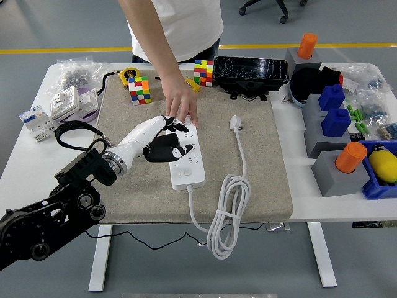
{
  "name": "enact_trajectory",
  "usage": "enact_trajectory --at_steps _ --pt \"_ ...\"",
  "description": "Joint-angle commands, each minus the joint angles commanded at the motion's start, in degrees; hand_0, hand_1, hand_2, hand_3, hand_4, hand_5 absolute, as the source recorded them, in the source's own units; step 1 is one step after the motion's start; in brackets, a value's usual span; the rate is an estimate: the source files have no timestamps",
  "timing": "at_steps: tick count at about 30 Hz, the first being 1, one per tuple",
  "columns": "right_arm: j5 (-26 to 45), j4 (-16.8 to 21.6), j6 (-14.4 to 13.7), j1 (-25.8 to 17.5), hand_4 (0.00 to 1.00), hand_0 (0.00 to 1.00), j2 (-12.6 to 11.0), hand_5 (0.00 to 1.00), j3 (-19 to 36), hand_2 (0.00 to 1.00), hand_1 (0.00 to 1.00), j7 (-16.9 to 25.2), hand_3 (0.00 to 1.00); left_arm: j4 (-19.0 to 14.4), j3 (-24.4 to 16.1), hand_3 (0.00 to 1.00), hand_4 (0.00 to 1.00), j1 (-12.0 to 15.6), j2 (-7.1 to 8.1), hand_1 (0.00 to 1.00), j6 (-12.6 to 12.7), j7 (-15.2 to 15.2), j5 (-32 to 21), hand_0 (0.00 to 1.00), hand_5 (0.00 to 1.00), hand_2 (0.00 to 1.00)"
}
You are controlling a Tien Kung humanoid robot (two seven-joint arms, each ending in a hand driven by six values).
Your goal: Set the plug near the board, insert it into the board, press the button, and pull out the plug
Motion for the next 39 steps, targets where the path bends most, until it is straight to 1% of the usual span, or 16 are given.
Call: enact_trajectory --at_steps 2,4,5,8,10,11,16,17,20,22,23,28,29,34,35,39 --pt "0.0 0.0 0.0 0.0 0.985 0.675 0.0 0.53 0.0 0.674 0.677 0.0 0.588 -1.5 -0.6 0.641 0.743 0.5 0.53 0.631 -1.1 0.8 -0.3 0.582 0.402 0.65" --pt "0.0 0.0 0.0 0.0 0.985 0.675 -0.1 0.53 0.0 0.674 0.677 0.0 0.588 -3.2 -1.2 0.641 0.743 1.0 1.23 0.631 -3.6 2.6 -0.3 0.582 0.402 0.65" --pt "0.0 0.0 0.0 0.0 0.985 0.676 -0.1 0.531 0.0 0.673 0.677 0.0 0.588 -4.0 -1.6 0.623 0.779 1.2 1.65 0.24 -5.2 3.8 -0.5 0.234 0.181 0.368" --pt "0.0 -0.1 0.0 0.0 0.985 0.676 -0.1 0.531 -0.1 0.673 0.677 -0.1 0.588 -4.8 -2.0 0.623 0.779 1.4 2.37 0.24 -8.7 5.3 -0.4 0.234 0.181 0.368" --pt "0.0 -0.1 0.0 0.2 0.985 0.676 -0.3 0.531 -0.3 0.673 0.677 -0.1 0.588 -5.2 -2.1 0.623 0.779 1.3 3.16 0.24 -12.0 6.5 -1.0 0.234 0.181 0.368" --pt "0.0 -0.1 0.0 0.2 0.985 0.675 -0.3 0.531 -0.5 0.674 0.677 -0.1 0.588 -5.2 -2.1 0.789 0.771 1.1 3.43 0.06 -13.3 6.8 -1.3 0.138 0.083 0.169" --pt "0.0 -0.1 0.0 0.5 0.985 0.675 -0.7 0.531 -0.8 0.674 0.677 -0.1 0.588 -4.2 -0.9 0.789 0.771 -0.2 3.9 0.06 -18.4 8.4 -1.7 0.138 0.083 0.169" --pt "0.1 -0.1 0.0 0.6 0.985 0.674 -0.8 0.531 -0.9 0.673 0.677 -0.1 0.588 -3.7 -0.3 0.876 0.659 -0.6 3.85 0.052 -19.3 8.6 -1.9 0.125 0.002 0.152" --pt "0.1 0.0 0.0 0.8 0.985 0.674 -0.9 0.531 -1.1 0.673 0.677 -0.1 0.588 -2.4 1.0 0.876 0.659 -1.3 3.56 0.052 -20.4 8.4 -2.0 0.125 0.002 0.152" --pt "0.1 0.0 0.0 0.9 0.985 0.674 -1.1 0.531 -1.2 0.673 0.677 -0.1 0.588 -1.8 1.7 0.876 0.659 -1.6 3.38 0.052 -20.6 8.3 -2.2 0.125 0.002 0.152" --pt "0.1 0.0 0.0 0.9 0.984 0.675 -1.1 0.531 -1.3 0.673 0.677 -0.1 0.587 -1.7 1.8 0.838 0.674 -1.7 3.33 0.048 -20.8 8.3 -2.3 0.125 0.002 0.147" --pt "0.1 0.1 0.0 0.9 0.984 0.675 -1.3 0.531 -1.4 0.673 0.677 -0.1 0.587 -1.5 2.6 0.838 0.674 -2.1 3.26 0.048 -21.2 7.5 -3.7 0.125 0.002 0.147" --pt "0.1 0.1 0.0 0.9 0.984 0.674 -1.4 0.531 -1.5 0.673 0.677 -0.1 0.587 -1.3 2.8 0.802 0.651 -2.3 3.18 0.049 -21.2 7.4 -3.7 0.128 0.002 0.148" --pt "0.1 0.2 0.0 0.9 0.984 0.674 -1.4 0.531 -1.5 0.673 0.677 -0.1 0.587 -0.5 3.1 0.802 0.651 -2.4 2.75 0.049 -21.7 7.4 -4.1 0.128 0.002 0.148" --pt "0.1 0.2 0.0 0.9 0.984 0.674 -1.3 0.531 -1.5 0.673 0.677 -0.1 0.587 -0.4 3.2 0.716 0.644 -2.3 2.76 0.05 -21.8 7.4 -4.2 0.13 0.002 0.149" --pt "0.1 0.3 0.0 0.9 0.984 0.674 -1.3 0.531 -1.3 0.673 0.677 -0.1 0.587 0.1 4.0 0.716 0.644 -2.5 2.91 0.05 -21.4 7.1 -4.8 0.13 0.002 0.149"
